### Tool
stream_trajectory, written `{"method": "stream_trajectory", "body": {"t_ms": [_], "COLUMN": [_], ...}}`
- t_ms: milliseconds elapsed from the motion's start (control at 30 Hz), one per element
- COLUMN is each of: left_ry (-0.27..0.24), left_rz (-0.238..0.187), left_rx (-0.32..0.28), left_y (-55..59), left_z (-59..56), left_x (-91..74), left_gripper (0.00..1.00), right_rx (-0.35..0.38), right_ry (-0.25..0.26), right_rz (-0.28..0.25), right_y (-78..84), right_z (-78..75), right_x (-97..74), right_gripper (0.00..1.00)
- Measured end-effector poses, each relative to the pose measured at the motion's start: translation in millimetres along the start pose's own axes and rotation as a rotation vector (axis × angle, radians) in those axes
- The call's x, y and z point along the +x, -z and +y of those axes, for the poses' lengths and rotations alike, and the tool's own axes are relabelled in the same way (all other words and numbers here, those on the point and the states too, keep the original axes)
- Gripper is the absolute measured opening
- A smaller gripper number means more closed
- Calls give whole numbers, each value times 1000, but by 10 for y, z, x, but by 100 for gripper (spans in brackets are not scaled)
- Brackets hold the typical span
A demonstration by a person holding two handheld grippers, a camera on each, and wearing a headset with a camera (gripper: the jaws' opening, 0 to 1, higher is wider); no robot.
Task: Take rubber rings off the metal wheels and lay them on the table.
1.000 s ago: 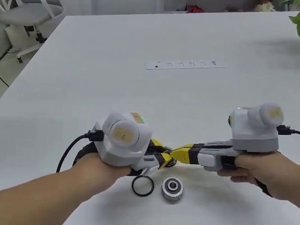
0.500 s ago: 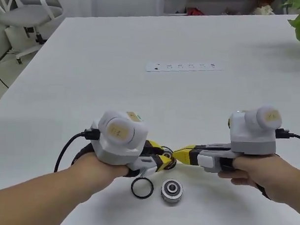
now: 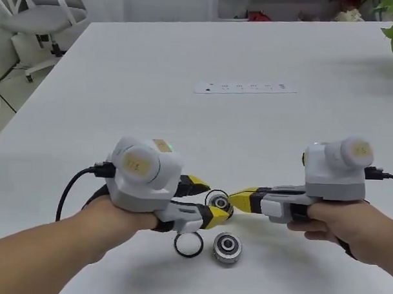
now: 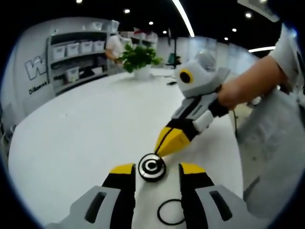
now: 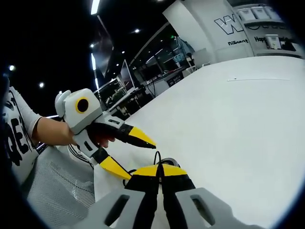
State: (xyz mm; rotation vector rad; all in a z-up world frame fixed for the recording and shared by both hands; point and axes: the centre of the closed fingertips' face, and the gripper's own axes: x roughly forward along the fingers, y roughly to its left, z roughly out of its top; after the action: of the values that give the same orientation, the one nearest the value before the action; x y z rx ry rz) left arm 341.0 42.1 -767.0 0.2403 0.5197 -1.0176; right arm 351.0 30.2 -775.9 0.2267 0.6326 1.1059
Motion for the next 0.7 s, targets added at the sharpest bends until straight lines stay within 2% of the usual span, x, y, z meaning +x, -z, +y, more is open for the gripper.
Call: {"method": "stream_trajectory", "body": {"t_ms": [467, 700], "left_ry": [17, 14], "left_rz": [-39, -47], "left_rx": [22, 26], "left_y": [-41, -13], "left_z": [-94, -104], "left_x": [-295, -440], "left_gripper": [54, 61], "right_rx": [-4, -6], "right_ry": [-28, -47], "right_rz": [-13, -17], "right_y": [-94, -135], "right_z": [139, 236], "right_x": [-9, 10], "right_gripper": [0, 0]}}
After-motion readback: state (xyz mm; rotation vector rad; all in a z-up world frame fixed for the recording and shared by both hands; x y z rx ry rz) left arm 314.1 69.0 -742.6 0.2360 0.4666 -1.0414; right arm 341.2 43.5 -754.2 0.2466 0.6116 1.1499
